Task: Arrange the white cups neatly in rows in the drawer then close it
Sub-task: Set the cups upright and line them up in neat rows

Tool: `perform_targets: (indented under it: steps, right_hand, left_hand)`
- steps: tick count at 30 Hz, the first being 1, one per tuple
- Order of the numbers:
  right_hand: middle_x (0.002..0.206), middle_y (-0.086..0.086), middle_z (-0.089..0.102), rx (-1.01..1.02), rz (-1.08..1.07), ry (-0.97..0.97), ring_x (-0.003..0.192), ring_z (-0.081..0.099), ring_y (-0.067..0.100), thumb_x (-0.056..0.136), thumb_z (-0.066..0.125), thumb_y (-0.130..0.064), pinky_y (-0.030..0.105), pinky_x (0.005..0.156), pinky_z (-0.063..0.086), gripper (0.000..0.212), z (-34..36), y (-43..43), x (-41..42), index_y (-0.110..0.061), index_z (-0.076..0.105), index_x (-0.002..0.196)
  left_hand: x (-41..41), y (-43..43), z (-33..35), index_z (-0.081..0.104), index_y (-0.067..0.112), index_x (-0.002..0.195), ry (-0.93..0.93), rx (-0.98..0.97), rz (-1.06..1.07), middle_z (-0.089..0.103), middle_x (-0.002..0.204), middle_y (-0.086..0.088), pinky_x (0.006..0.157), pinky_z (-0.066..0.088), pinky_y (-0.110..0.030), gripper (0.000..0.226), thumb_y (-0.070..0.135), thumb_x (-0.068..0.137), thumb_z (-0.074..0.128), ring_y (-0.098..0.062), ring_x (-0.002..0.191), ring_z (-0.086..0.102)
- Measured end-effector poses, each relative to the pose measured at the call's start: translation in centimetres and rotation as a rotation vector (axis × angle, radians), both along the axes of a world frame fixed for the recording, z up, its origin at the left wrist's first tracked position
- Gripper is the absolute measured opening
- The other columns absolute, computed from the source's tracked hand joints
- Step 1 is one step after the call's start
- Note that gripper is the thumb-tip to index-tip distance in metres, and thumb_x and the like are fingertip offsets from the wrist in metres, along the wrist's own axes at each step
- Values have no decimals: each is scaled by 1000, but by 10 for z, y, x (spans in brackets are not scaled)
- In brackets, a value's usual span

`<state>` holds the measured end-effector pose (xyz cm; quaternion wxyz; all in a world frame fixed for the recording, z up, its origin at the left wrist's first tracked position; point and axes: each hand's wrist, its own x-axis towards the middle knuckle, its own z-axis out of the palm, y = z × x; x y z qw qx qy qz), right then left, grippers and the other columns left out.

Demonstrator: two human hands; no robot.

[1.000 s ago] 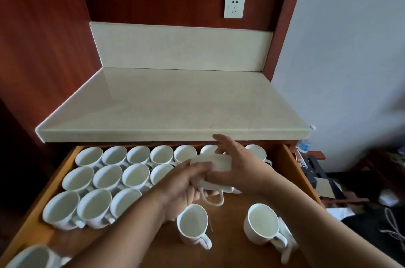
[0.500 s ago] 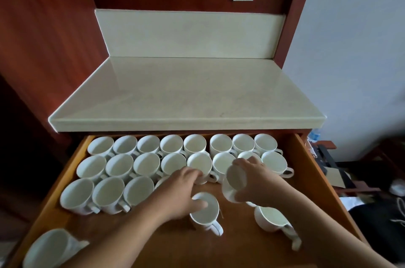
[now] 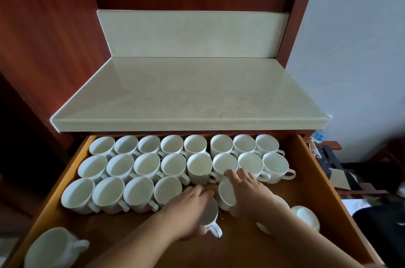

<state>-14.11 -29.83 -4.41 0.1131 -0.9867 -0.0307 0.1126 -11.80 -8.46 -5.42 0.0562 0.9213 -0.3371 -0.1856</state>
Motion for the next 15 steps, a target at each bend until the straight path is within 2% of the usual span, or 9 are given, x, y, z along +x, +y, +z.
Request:
perform_targets:
  steps: [6, 11, 13, 15]
  right_hand:
    - [129, 0, 45, 25, -27, -56, 127, 49, 25, 72, 72, -60, 39, 94, 52, 79, -12, 0, -1, -27, 30, 130]
    - [130, -1, 47, 32, -32, -52, 126, 51, 24, 74, 70, -61, 37, 96, 50, 75, -8, -1, -2, -24, 36, 130]
    - [132, 0, 46, 28, -23, -34, 128, 49, 23, 76, 68, -64, 36, 99, 48, 77, -4, -1, -3, -24, 36, 133]
    - [134, 1, 44, 17, -6, -17, 129, 46, 23, 79, 67, -59, 36, 101, 46, 72, 5, -3, -4, -23, 38, 135]
  left_hand:
    - [8, -4, 1, 36, 33, 144, 2, -44, 26, 44, 133, 3, 105, 47, -42, 80, 43, 74, 74, -22, 130, 44]
    - [15, -8, 0, 38, 29, 141, -1, -68, 78, 42, 140, 3, 106, 46, -42, 81, 50, 73, 76, -23, 135, 42]
    - [15, -8, -2, 35, 30, 145, -12, -80, 75, 37, 143, 3, 108, 45, -41, 84, 49, 74, 76, -22, 138, 39]
    - [13, -6, -1, 29, 34, 152, -23, -101, 58, 32, 148, 4, 110, 43, -40, 91, 47, 75, 76, -21, 141, 35]
